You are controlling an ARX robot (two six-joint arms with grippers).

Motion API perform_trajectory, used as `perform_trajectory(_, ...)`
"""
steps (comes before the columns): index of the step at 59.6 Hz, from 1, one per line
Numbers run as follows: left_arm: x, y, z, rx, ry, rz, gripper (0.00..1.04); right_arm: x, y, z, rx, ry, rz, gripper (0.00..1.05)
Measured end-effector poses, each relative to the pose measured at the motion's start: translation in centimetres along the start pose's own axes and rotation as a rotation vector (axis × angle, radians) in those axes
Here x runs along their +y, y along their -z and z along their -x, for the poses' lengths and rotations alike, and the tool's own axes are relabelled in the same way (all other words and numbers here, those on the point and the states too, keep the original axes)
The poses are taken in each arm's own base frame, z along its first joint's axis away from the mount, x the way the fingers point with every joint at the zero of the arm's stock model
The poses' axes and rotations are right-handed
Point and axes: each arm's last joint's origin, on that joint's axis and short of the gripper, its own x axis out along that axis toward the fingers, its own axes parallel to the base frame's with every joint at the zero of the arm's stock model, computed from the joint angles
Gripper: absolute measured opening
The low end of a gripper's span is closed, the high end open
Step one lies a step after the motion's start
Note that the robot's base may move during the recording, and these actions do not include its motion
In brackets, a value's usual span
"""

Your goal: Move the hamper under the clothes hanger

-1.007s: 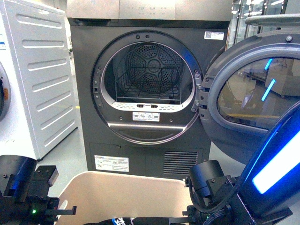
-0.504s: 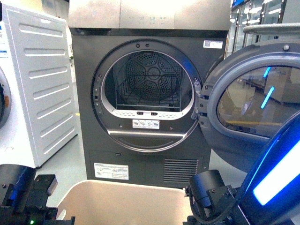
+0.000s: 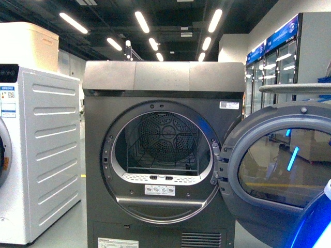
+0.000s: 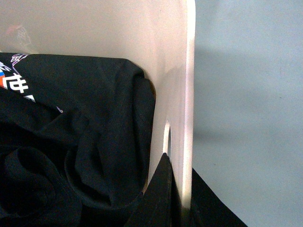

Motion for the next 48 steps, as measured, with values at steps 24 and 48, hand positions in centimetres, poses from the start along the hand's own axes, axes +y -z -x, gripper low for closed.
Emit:
perform_trajectory(24, 0.0, 0.0, 0.0, 0.0, 0.0, 0.0, 0.04, 0.0, 0.0, 0.0, 0.0, 0.0, 0.0, 0.03)
perform_trajectory(48, 1.1, 0.3, 0.1, 0.007, -0.037, 0.018, 0.04, 1.4, 0.2, 0.3, 0.001, -0.043, 0.023, 0.03)
